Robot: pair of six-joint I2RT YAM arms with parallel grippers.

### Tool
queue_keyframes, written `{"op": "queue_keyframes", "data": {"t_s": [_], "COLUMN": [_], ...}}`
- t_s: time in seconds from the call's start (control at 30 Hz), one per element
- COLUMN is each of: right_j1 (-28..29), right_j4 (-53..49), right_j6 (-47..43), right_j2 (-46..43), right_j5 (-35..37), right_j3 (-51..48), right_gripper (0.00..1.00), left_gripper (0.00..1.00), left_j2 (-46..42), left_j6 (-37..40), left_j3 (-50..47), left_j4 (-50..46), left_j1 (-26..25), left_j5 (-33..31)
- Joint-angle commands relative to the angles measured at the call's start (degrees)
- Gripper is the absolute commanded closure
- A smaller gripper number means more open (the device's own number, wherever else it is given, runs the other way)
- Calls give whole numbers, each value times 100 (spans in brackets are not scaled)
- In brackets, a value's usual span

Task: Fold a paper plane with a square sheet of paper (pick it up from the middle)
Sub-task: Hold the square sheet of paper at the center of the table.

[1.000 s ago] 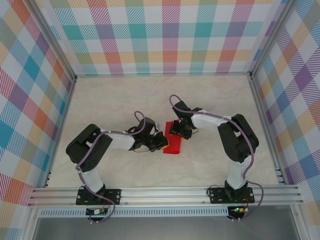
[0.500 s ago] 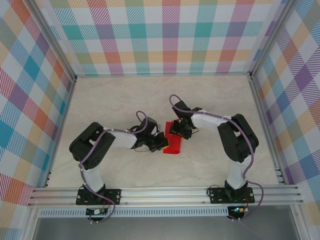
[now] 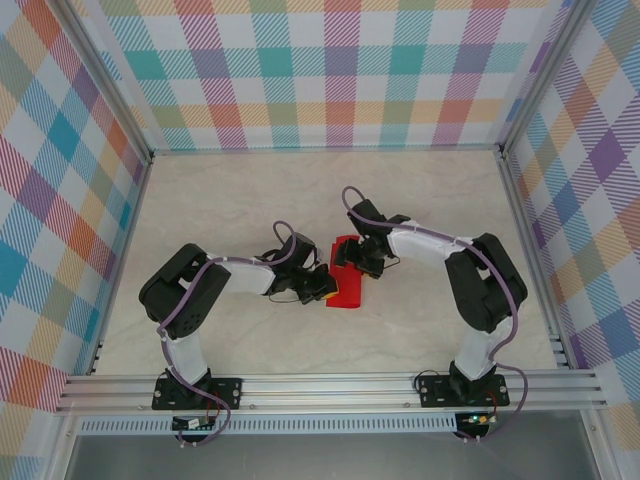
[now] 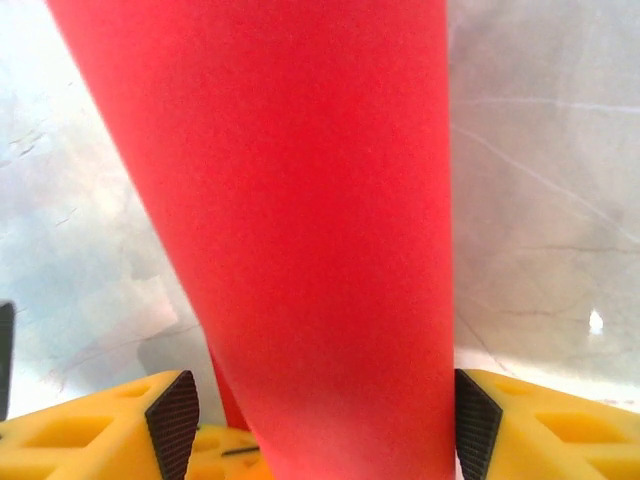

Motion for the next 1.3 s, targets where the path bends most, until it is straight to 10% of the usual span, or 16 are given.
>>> {"op": "queue_keyframes", "data": {"t_s": [0.0,0.4,0.97,1.27], "right_j1": [-115,-589,-807,-790], "right_j4": [129,1404,1450,1434], "right_j6": [-201,-1119,-1246,-1019], "right_j2": [-271,-558,-150,82], "right_j5": [-321,-1672,-1633,-1391], "right_j3": [-250,-1086,-1223,-1179], "right_gripper": [29,30,54,59], "left_gripper": [100,100,100,88], "left_j2": [180,103,-349,-1254], "left_j6": [118,193,189,533], "left_j3": [27,64,234,461], "left_j4": [-399,-558,-813,-2151], "left_j1": [-68,-72,-64,55], "left_j5": [-163,-183,-245,-1480]}}
